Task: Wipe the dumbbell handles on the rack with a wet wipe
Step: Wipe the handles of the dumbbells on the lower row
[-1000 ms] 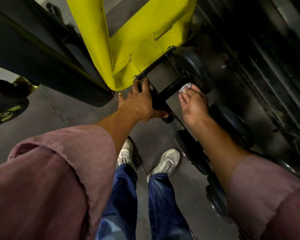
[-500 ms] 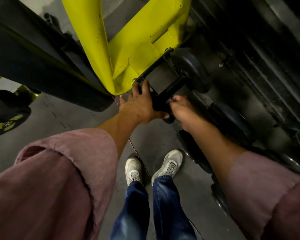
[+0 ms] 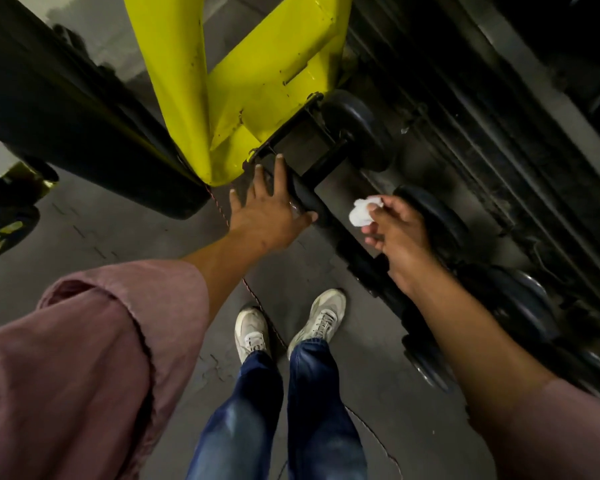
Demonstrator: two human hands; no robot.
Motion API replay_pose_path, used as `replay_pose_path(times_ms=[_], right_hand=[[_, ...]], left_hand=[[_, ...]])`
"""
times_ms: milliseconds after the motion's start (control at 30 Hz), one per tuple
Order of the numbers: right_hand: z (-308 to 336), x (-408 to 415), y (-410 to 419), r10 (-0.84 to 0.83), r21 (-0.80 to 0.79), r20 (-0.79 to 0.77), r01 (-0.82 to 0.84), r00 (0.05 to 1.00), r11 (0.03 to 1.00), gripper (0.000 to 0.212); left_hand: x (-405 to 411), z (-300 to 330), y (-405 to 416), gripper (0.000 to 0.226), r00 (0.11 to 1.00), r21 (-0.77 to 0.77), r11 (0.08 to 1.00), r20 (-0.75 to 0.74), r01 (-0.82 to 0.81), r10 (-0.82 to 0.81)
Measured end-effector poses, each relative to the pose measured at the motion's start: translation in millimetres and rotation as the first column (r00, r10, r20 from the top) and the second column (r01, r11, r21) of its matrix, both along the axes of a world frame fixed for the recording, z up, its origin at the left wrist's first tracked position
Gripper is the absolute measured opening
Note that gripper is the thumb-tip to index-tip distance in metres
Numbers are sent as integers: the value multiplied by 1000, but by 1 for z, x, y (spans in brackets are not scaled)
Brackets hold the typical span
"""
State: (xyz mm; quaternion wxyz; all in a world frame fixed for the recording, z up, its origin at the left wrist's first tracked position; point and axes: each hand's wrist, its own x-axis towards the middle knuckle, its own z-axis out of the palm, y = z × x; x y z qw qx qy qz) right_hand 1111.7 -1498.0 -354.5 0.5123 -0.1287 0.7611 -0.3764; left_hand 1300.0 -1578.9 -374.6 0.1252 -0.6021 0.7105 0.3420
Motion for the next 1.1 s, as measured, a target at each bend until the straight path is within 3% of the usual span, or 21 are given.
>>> replay_pose_path(times_ms=[200,333,433,567,633,767,867,933,1100], right_hand=[[31,-25,49,-50,12,-113,52,992,999,21],[39,-33,64,-76,-43,-207,68,975,997,28],[29,-41,72,82,-14,-373,-93,924,996,23],[2,-56,75,331,92,-523,-334,785,938,9],[-8,-62,73,474,176,-585,-468,658,866,4],[-23,-72,72,662,222,-555,-678,503,701,24],[-36,-77,75,793,263,-531,-831,300,490,33],[-41,-79,78,836,293,-515,-878,188,378,36],[-40,-91,70,813,304,-582,-921,24,244,31]], left_hand=[[-11,26,52,115,995,23,1000,-98,21,-18],[-28,29,83,111,987,119,984,-106,131,-119],[-46,24,98,108,974,186,959,-117,211,-192],[-72,12,108,107,984,253,955,-130,153,-123],[-86,8,114,120,994,320,944,-88,82,-57],[-105,3,130,140,997,354,933,-28,-63,78],[-108,-1,134,142,998,329,942,16,-59,57],[-108,-4,134,142,998,315,948,49,-42,28],[-109,-6,136,143,997,292,955,59,-59,44]])
